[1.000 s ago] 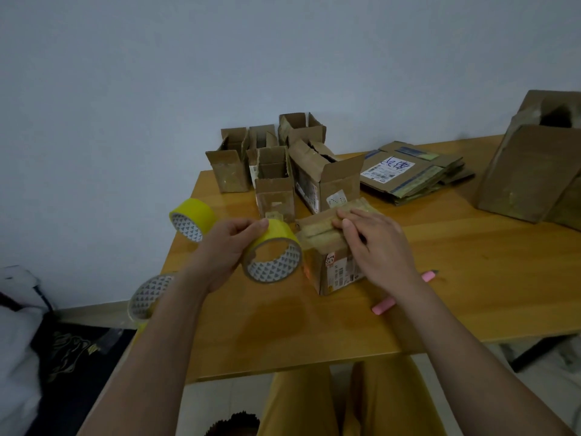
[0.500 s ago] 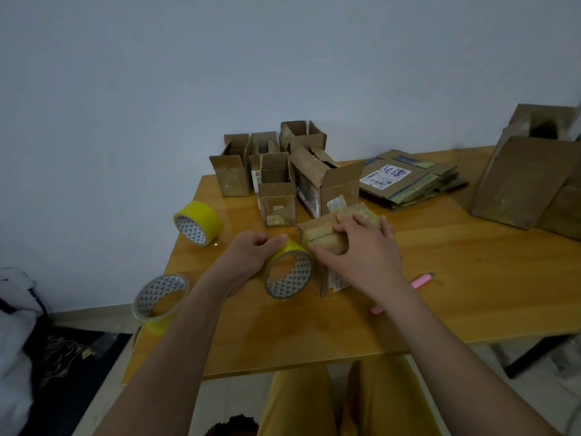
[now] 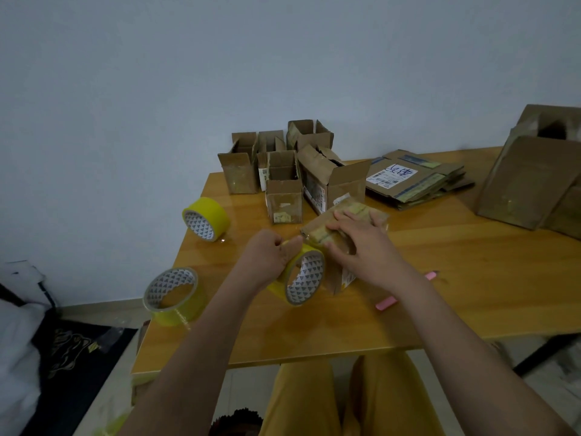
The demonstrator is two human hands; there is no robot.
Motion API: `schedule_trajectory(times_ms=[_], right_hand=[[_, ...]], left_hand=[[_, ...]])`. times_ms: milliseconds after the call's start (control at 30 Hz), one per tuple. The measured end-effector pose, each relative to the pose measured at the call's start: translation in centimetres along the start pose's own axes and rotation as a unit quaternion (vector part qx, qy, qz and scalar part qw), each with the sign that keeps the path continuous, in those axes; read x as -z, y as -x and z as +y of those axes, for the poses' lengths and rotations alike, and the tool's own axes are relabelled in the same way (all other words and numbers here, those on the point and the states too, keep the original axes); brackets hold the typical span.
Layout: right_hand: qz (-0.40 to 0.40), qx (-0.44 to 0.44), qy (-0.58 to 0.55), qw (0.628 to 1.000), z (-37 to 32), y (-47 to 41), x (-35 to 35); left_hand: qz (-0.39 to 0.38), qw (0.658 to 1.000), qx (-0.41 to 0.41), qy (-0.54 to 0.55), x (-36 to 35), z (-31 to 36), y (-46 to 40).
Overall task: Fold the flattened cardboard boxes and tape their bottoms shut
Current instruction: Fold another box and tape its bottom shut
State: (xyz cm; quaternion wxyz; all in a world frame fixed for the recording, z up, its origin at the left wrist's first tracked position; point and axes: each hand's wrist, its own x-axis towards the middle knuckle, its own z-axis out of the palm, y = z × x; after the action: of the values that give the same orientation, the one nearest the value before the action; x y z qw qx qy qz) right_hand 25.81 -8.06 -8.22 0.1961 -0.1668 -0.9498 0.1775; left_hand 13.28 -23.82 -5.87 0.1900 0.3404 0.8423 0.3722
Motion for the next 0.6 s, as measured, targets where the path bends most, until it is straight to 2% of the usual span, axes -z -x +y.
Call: schedule_trajectory(times_ms=[200,500,600], right_hand=[[-0.027,0.009,-0.041,0.999,0.4,-0.1,0.6],[-0.027,0.026,-0.099,0.994,1.1,-0.8,0.6],[-0.03,0.022,-0.087,0.996,0.7,-1.0,0.8]], left_hand=[[0.008,1.0,0.002,-0.03,0.0,0.5,0.5],[0.006,1.0,-0.004,-0.028,-0.6,0.7,1.7],[0.009,0.999,-0.015,-0.033,-1.1,0.9,2.1]])
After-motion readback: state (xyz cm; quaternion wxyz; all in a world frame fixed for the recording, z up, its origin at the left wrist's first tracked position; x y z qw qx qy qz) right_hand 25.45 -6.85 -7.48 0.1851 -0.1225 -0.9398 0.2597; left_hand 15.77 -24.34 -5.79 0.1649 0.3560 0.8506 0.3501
